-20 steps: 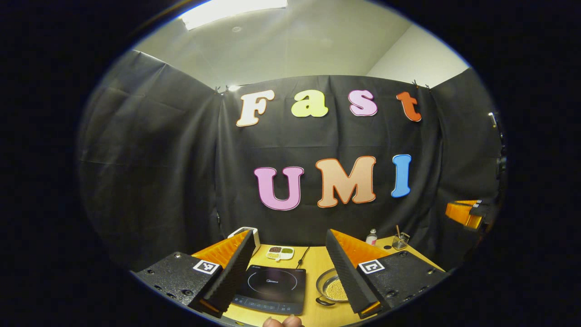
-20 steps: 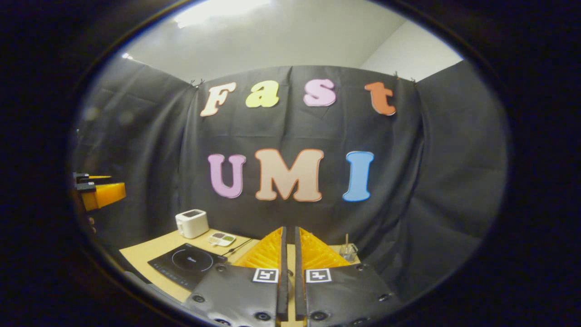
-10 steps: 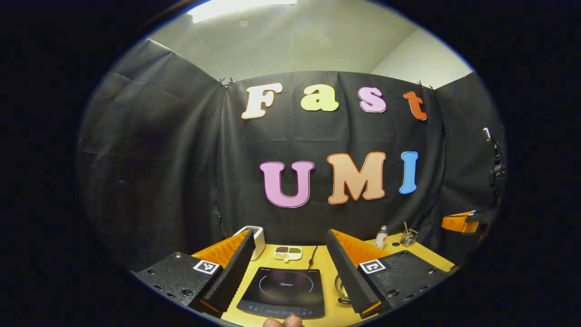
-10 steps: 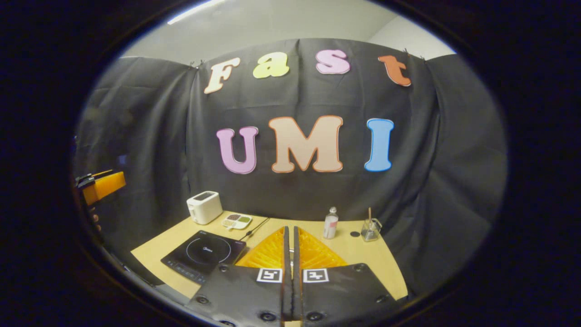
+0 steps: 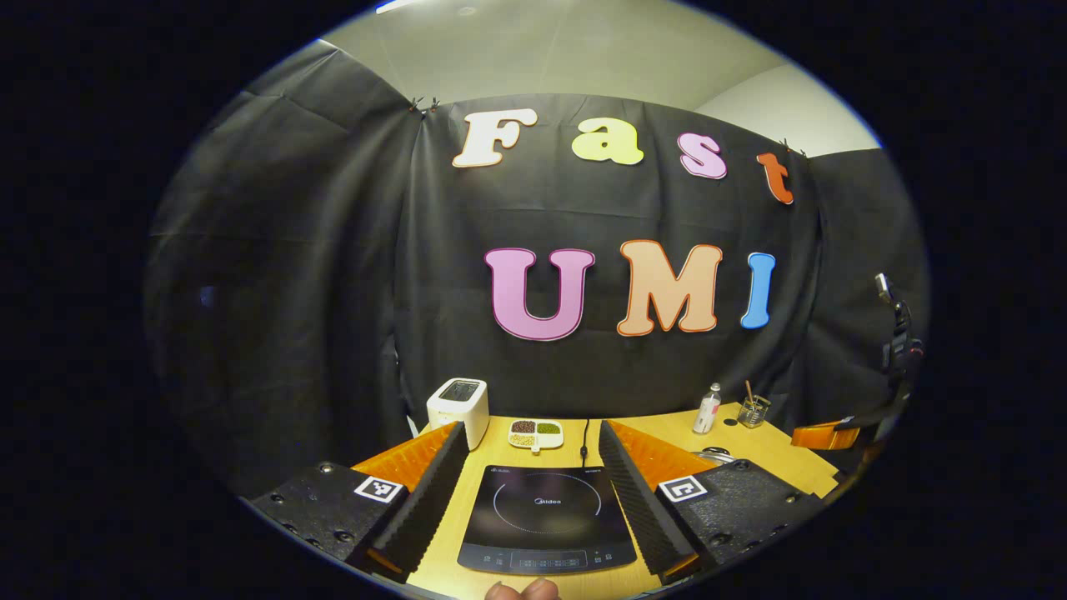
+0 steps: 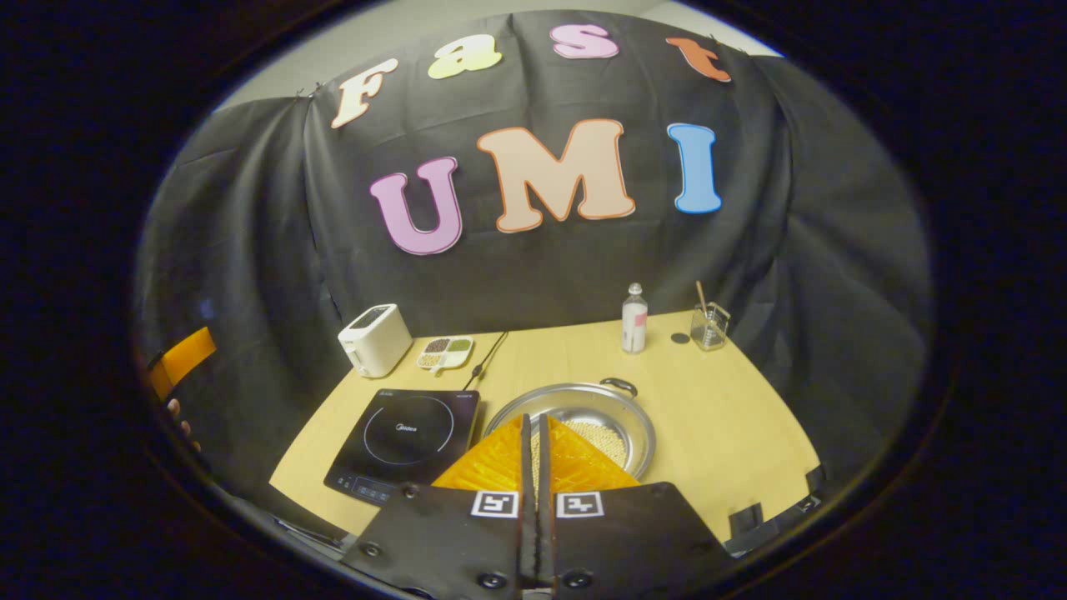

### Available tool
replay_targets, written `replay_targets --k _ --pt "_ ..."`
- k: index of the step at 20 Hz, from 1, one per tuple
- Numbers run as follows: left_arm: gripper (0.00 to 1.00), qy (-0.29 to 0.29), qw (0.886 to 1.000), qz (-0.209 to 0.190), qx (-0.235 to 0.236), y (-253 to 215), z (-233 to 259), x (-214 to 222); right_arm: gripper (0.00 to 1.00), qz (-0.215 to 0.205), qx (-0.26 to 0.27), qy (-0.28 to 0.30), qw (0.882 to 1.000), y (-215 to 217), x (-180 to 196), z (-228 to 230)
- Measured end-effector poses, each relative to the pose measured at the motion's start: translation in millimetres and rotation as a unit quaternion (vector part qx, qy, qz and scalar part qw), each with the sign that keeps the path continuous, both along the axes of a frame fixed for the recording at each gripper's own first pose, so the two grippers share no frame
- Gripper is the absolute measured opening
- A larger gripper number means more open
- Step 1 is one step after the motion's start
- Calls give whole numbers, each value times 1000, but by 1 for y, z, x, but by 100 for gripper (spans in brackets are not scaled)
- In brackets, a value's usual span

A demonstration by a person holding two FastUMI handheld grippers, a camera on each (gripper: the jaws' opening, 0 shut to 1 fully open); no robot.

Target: First push the handle of the pot to place it horizontally, then grasp the pot with both hands and set it on the induction cooktop.

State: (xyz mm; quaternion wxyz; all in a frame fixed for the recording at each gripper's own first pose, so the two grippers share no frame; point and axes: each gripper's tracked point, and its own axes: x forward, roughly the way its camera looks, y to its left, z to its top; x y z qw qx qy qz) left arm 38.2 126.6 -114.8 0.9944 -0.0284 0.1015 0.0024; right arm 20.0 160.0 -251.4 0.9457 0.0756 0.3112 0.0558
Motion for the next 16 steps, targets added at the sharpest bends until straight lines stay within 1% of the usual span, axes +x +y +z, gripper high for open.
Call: replay_targets --k 3,4,5,6,7,8,9,10,11,12,13,14,15,16 --pt "96 12 1000 7 24 8 -15 10 2 20 -13 39 999 9 0 -39" --pt "95 17 1000 9 23 7 -20 13 2 24 -15 50 998 10 -2 -49" --pt "96 23 1000 8 16 2 -24 16 0 27 -11 57 998 12 -1 -57" --pt "95 31 999 7 8 -2 -29 19 3 29 -8 65 997 12 1 -64" --pt "96 40 999 8 4 -5 -34 22 3 33 -4 75 997 13 0 -75" --pt "93 48 999 12 4 -6 -40 26 0 38 -1 83 996 14 1 -85" --pt "96 53 998 19 5 -5 -42 32 0 46 -1 92 995 14 0 -96" --pt "96 57 998 26 7 -5 -43 38 0 53 -2 102 993 13 -1 -105" --pt "96 55 998 30 9 -7 -44 42 3 60 5 106 993 15 -3 -111" --pt "96 49 998 33 11 -11 -42 48 0 67 6 118 991 15 -3 -121" --pt "93 63 997 40 17 -10 -48 52 0 69 4 141 988 12 -10 -134" --pt "96 65 997 44 19 -10 -47 54 2 63 5 157 986 10 -15 -140" --pt "97 55 998 39 12 -17 -45 61 0 61 12 165 984 12 -16 -144" --pt "96 53 998 32 7 -23 -46 67 3 61 11 174 983 14 -18 -148"
